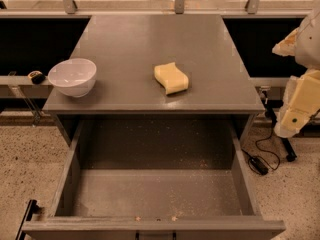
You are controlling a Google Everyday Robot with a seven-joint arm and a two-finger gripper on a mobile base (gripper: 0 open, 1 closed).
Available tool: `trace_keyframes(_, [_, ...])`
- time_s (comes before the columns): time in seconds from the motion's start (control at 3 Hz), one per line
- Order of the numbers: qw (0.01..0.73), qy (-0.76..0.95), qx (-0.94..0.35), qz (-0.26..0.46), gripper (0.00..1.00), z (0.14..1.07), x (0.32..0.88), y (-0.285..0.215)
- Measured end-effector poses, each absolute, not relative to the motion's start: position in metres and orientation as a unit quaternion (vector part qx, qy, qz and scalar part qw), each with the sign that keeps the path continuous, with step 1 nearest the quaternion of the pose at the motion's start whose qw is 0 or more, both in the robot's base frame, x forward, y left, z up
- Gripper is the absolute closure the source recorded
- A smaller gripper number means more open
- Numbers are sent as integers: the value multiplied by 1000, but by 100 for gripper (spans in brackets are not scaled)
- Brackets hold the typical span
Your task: Place sponge into top drawer
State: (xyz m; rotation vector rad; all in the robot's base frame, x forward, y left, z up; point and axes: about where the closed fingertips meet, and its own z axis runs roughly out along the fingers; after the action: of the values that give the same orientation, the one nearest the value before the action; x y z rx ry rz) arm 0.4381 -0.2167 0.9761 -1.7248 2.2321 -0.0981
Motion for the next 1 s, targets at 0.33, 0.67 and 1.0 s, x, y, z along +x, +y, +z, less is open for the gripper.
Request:
trace_keyframes(0.33, [161,781,-602,-35,0,977,438,-216])
trace_keyframes(0.67, [176,786,-593,-25,0,976,459,-211])
trace_keyframes(1.0, [198,782,-590,9,0,970,503,-193])
